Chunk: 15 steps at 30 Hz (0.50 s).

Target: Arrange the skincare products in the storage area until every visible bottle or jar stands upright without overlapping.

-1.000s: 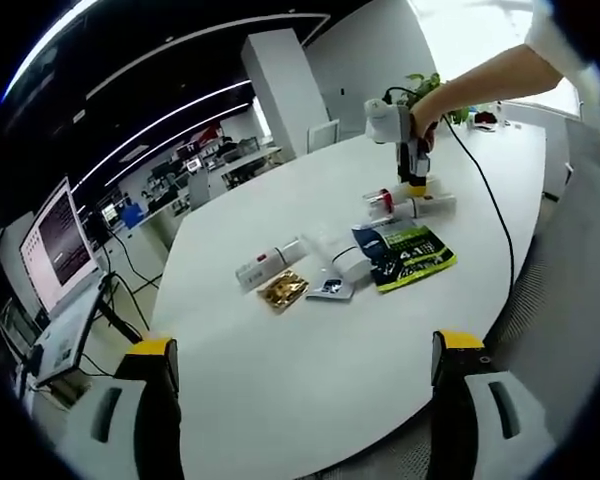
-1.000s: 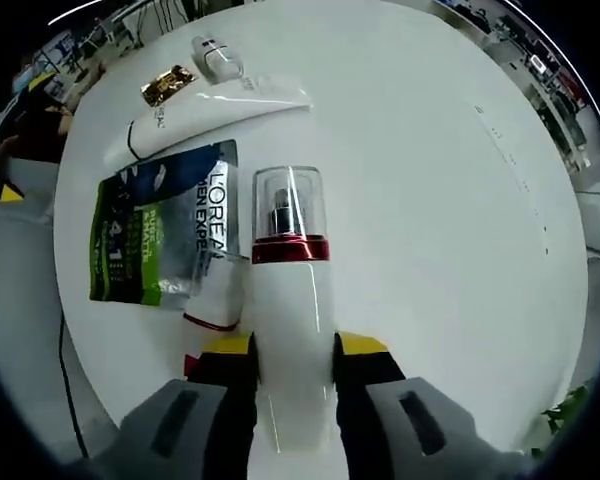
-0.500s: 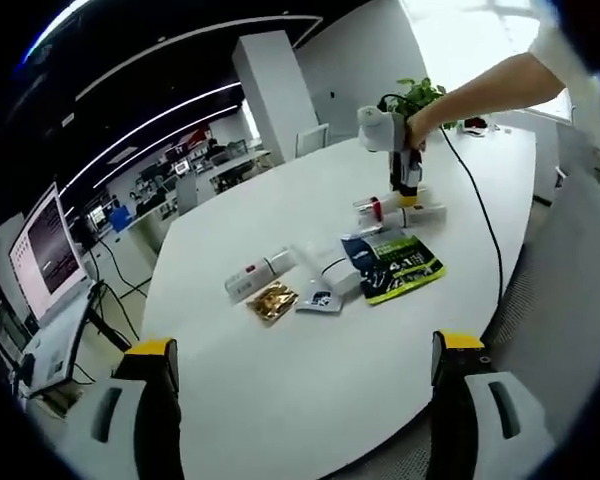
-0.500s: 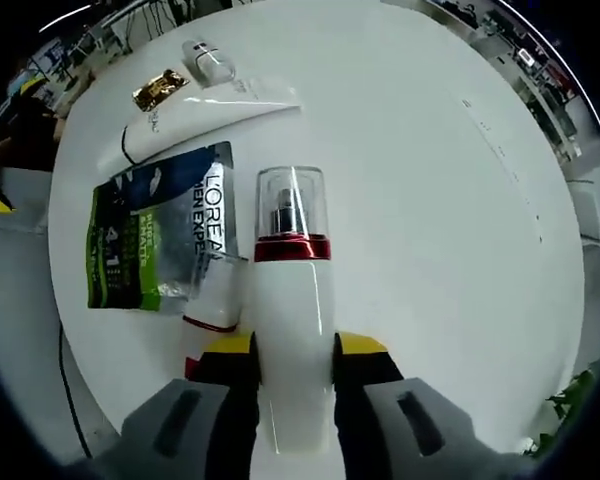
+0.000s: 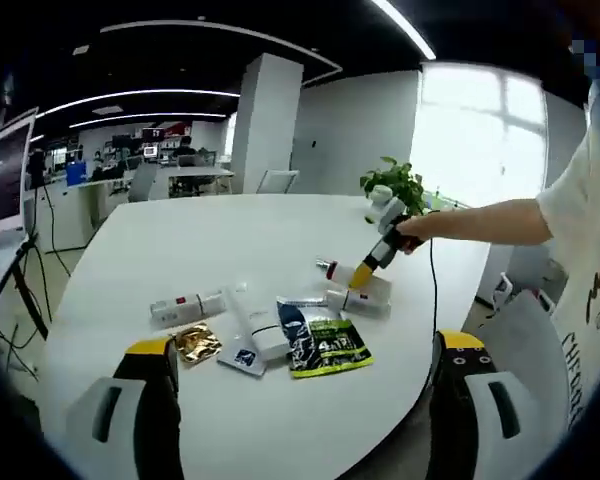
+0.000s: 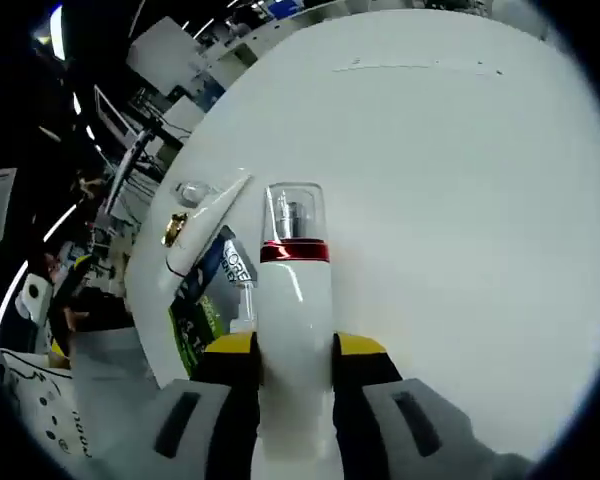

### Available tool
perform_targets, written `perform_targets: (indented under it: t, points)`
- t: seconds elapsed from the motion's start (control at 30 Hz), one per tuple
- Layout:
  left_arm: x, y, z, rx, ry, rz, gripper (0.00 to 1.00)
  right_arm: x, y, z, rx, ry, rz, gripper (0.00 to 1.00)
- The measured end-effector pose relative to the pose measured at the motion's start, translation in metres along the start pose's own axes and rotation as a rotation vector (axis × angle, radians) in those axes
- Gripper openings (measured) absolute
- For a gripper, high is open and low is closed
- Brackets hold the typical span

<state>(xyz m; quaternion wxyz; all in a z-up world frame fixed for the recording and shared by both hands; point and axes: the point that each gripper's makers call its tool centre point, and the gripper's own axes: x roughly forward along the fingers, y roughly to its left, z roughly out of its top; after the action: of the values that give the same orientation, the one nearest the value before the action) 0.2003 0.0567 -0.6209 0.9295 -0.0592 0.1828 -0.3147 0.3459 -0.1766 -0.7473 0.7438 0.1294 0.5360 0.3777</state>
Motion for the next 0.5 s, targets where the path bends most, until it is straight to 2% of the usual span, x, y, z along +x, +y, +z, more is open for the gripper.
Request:
perform_targets:
  t: [0.03,0.07,0.13,0.2,0.23,0.3,0.37,0.4,0.5]
  points:
    - [0.002,0.001,0.005,-0.029,-0.033,0.01,0.99,-0.003,0.003,0.002,0.036,-0.052,0.039,0.26]
    - [0.004,-0.001,0.011,-0.028,-0.065,-0.008,0.97,-0.005,0.005,0.004,0.064,-0.089,0.069,0.26]
    - [0.006,-0.001,0.016,-0.045,-0.093,-0.023,0.91,-0.011,0.011,0.009,0.111,-0.169,0.123,0.26]
    - [0.011,-0.003,0.027,-0.091,-0.147,-0.05,0.93,-0.017,0.023,0.008,0.117,-0.229,0.159,0.26]
    - [0.012,-0.005,0.031,-0.104,-0.166,-0.069,0.93,-0.019,0.029,0.007,0.122,-0.244,0.179,0.26]
    - [0.014,-0.006,0.035,-0.157,-0.169,-0.096,0.86,-0.023,0.047,0.006,0.103,-0.279,0.216,0.26]
    - [0.018,-0.008,0.048,-0.203,-0.223,-0.126,0.82,-0.026,0.059,0.003,0.088,-0.291,0.232,0.27]
    - [0.02,-0.011,0.055,-0.224,-0.25,-0.152,0.82,-0.026,0.076,-0.001,0.06,-0.308,0.247,0.27]
    - [0.027,-0.008,0.063,-0.246,-0.267,-0.153,0.78,-0.028,0.098,-0.003,0.047,-0.339,0.292,0.27]
